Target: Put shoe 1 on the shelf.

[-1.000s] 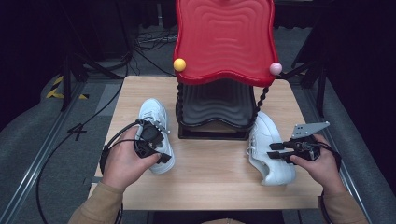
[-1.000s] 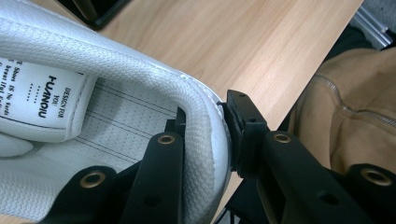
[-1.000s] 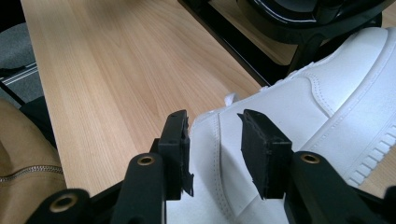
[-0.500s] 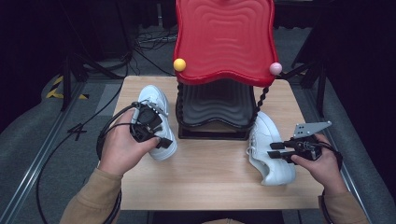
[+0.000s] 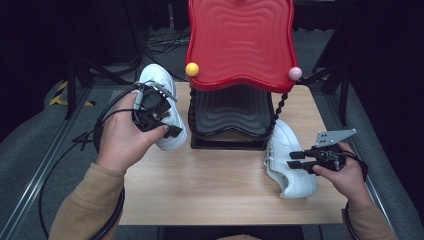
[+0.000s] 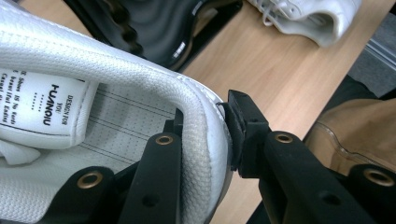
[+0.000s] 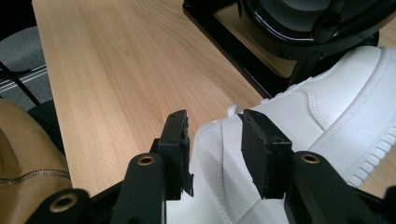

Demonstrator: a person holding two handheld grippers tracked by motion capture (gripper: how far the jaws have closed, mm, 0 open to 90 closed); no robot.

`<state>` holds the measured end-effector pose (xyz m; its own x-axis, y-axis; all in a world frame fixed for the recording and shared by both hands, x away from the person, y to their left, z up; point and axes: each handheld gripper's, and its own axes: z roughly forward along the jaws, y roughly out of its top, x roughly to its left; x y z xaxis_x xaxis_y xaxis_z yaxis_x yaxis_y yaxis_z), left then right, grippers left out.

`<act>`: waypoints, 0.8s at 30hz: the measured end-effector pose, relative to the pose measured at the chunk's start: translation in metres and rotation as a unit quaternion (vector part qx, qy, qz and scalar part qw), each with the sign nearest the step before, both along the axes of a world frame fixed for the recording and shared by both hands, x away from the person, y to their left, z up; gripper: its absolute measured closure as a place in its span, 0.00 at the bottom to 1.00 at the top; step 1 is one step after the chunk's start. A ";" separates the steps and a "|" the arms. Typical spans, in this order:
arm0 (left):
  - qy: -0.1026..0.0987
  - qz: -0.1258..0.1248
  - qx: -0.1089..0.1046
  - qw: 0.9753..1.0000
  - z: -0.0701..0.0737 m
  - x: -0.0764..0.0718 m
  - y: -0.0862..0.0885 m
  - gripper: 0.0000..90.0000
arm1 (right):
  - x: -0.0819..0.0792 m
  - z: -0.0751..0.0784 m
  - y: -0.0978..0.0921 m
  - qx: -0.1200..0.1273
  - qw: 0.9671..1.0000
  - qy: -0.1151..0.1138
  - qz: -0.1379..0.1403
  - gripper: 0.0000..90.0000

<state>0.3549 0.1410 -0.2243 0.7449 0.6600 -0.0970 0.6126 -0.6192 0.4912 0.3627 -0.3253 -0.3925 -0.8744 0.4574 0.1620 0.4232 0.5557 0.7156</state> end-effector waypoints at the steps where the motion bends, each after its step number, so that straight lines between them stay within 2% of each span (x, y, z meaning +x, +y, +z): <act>1: -0.003 0.001 0.001 1.000 0.004 0.001 0.000 0.83 | 0.000 0.000 0.001 -0.001 1.000 0.000 0.001 0.69; 8: -0.022 -0.002 0.007 1.000 0.029 0.006 -0.002 0.83 | -0.001 0.002 0.001 0.001 1.000 -0.001 0.003 0.69; 13: -0.027 -0.004 0.008 1.000 0.041 0.008 -0.004 0.83 | -0.001 0.001 0.000 0.002 1.000 -0.001 0.002 0.69; 24: -0.056 -0.007 0.026 0.998 0.076 0.013 -0.011 0.83 | -0.003 0.002 -0.002 0.005 1.000 -0.002 0.002 0.69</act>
